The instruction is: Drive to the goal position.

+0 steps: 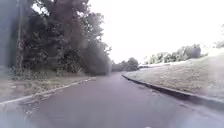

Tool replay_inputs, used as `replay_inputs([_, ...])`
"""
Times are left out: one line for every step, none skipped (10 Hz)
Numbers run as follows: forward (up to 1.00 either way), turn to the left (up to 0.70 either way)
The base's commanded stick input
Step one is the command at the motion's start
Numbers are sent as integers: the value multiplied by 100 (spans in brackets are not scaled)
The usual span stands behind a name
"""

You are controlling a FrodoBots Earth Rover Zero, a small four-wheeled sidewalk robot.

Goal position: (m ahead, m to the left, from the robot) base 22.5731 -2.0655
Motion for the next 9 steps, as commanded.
replay_inputs([100,0])
replay_inputs([100,0])
replay_inputs([100,0])
replay_inputs([100,0])
replay_inputs([100,0])
replay_inputs([100,0])
replay_inputs([100,0])
replay_inputs([100,0])
replay_inputs([100,0])
